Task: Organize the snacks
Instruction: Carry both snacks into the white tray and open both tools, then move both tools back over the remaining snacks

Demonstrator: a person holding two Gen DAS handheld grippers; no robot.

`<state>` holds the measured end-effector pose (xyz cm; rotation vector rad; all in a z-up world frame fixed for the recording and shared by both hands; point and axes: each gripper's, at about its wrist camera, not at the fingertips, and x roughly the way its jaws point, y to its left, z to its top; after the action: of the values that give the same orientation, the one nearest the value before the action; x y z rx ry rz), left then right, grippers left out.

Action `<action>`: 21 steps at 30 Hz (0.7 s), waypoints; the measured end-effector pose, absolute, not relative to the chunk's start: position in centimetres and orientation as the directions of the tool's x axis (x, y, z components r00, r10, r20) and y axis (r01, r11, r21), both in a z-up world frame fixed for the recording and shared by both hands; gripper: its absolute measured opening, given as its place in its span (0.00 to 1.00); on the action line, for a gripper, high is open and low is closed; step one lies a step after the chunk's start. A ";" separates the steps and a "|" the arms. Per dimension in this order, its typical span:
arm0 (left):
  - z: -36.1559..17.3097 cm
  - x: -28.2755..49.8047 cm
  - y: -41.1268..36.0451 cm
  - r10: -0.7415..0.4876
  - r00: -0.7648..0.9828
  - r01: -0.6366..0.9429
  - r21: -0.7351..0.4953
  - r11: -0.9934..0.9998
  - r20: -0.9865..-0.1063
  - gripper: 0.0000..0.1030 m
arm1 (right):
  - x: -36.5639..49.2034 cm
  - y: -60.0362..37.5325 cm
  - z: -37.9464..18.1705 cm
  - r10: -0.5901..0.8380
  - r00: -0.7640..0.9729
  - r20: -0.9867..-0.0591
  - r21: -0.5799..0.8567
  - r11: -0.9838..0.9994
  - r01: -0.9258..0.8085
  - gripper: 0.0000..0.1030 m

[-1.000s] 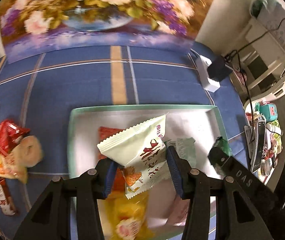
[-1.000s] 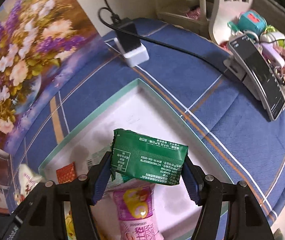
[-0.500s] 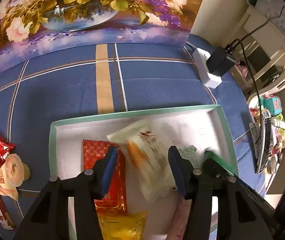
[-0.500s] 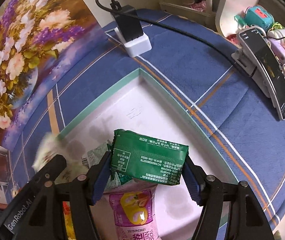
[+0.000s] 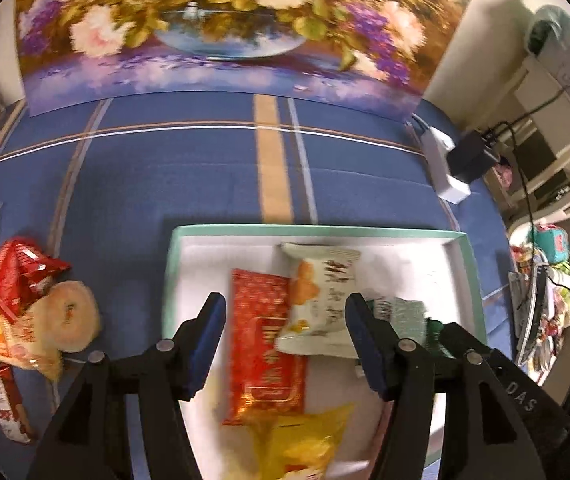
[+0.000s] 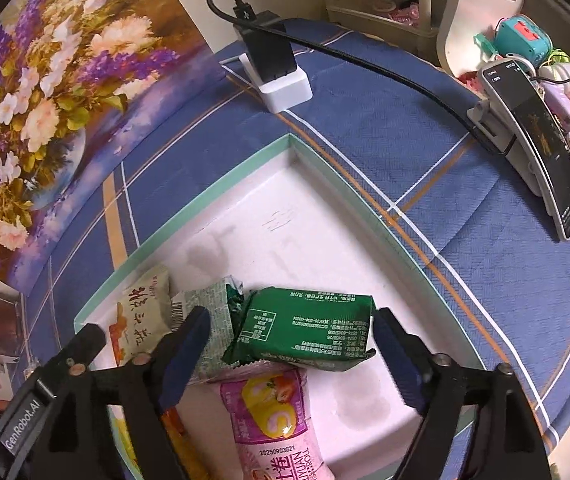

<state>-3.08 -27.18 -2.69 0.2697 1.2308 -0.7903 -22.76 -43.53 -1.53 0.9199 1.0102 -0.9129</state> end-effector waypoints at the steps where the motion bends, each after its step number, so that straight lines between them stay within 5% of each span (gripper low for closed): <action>1: -2.7 -3.0 -27.0 -0.381 0.122 0.664 -0.210 0.717 -0.917 0.61 | -22.7 -43.5 -1.6 -0.183 0.262 -0.947 0.191 0.334 0.923 0.88; 6: -3.0 -2.7 -25.7 -0.345 0.133 0.642 -0.184 0.744 -0.929 0.62 | -22.4 -43.2 -1.7 -0.176 0.259 -0.950 0.185 0.352 0.918 0.88; 9: -3.0 -2.7 -24.9 -0.333 0.145 0.625 -0.175 0.761 -0.932 0.87 | -22.2 -42.9 -1.5 -0.181 0.264 -0.947 0.184 0.367 0.912 1.00; 21: -0.8 -3.8 -21.1 -0.344 0.186 0.579 -0.181 0.795 -0.920 0.87 | -21.8 -40.7 0.5 -0.191 0.285 -0.939 0.189 0.407 0.894 1.00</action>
<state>-3.84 -21.14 -0.77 0.2272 1.2218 -0.6580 -21.78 -40.66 0.55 0.8553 1.0165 -0.8575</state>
